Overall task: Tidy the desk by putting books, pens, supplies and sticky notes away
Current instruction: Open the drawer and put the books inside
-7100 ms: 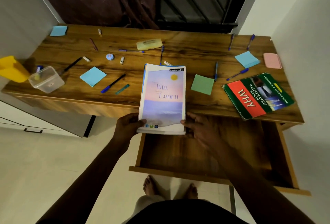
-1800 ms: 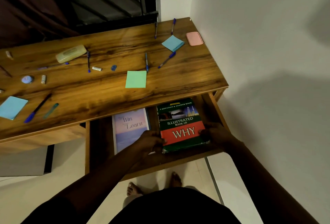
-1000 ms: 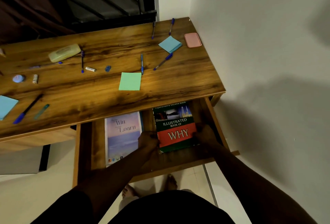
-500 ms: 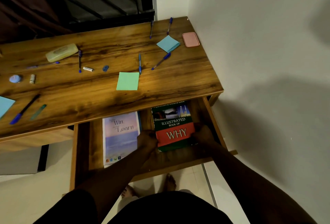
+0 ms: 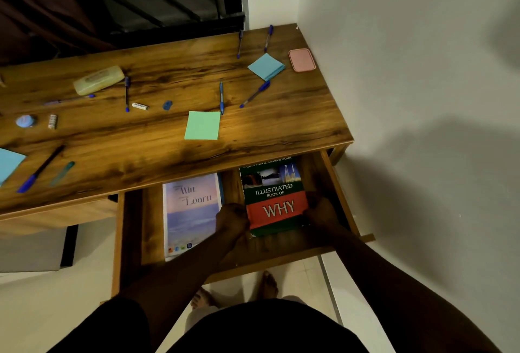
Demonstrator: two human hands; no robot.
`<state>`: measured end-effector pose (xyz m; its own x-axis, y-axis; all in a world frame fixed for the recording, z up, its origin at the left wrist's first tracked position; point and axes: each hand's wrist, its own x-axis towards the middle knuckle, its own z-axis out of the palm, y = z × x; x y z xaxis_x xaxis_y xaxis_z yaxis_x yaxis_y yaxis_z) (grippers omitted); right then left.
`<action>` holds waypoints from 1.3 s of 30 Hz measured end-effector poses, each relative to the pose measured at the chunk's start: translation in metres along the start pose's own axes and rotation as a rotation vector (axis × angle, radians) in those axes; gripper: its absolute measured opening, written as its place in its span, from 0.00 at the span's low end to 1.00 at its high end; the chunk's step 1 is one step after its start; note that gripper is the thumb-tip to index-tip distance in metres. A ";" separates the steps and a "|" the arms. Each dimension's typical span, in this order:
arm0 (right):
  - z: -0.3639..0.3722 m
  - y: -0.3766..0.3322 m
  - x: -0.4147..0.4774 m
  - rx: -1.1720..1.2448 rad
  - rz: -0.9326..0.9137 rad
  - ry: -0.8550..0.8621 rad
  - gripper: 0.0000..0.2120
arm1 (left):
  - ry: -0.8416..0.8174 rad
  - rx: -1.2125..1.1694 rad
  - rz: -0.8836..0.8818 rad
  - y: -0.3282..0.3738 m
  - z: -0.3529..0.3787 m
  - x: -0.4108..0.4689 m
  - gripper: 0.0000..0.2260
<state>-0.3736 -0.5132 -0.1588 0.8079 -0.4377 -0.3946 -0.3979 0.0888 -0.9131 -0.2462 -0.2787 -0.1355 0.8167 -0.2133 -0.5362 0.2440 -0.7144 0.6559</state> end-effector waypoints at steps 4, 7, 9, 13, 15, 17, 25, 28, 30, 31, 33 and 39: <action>0.001 -0.005 -0.003 0.001 0.022 0.007 0.38 | -0.023 0.013 -0.002 0.005 -0.001 -0.004 0.05; 0.001 -0.030 -0.017 -0.155 0.014 -0.018 0.31 | -0.013 0.054 0.041 0.008 -0.007 -0.008 0.07; 0.005 -0.035 -0.025 -0.238 -0.045 -0.014 0.28 | -0.007 0.086 0.112 0.014 -0.017 -0.016 0.11; 0.028 -0.044 -0.054 -0.599 -0.120 -0.092 0.24 | -0.134 0.155 0.329 0.008 -0.051 -0.043 0.18; 0.043 -0.053 -0.075 -0.682 -0.162 -0.241 0.19 | -0.213 0.214 0.392 -0.008 -0.070 -0.060 0.17; 0.054 -0.056 -0.091 -0.789 -0.215 -0.342 0.15 | -0.276 0.306 0.377 -0.023 -0.084 -0.076 0.16; 0.071 -0.059 -0.107 -0.902 -0.214 -0.531 0.18 | -0.397 0.398 0.266 -0.058 -0.108 -0.117 0.18; 0.075 -0.064 -0.104 -0.929 -0.211 -0.588 0.17 | -0.401 0.453 0.297 -0.058 -0.107 -0.116 0.17; 0.076 -0.067 -0.102 -0.968 -0.217 -0.617 0.16 | -0.407 0.459 0.294 -0.053 -0.107 -0.118 0.11; 0.077 -0.070 -0.101 -0.984 -0.208 -0.632 0.15 | -0.404 0.456 0.300 -0.051 -0.107 -0.118 0.12; 0.077 -0.074 -0.098 -0.997 -0.192 -0.649 0.14 | -0.392 0.474 0.309 -0.049 -0.108 -0.117 0.13; 0.082 -0.076 -0.087 -1.022 -0.180 -0.629 0.15 | -0.355 0.524 0.361 -0.042 -0.110 -0.109 0.15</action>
<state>-0.3782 -0.4081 -0.0633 0.8439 0.1655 -0.5104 -0.1879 -0.7999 -0.5700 -0.2878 -0.1519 -0.0465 0.5584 -0.6359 -0.5328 -0.3640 -0.7649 0.5314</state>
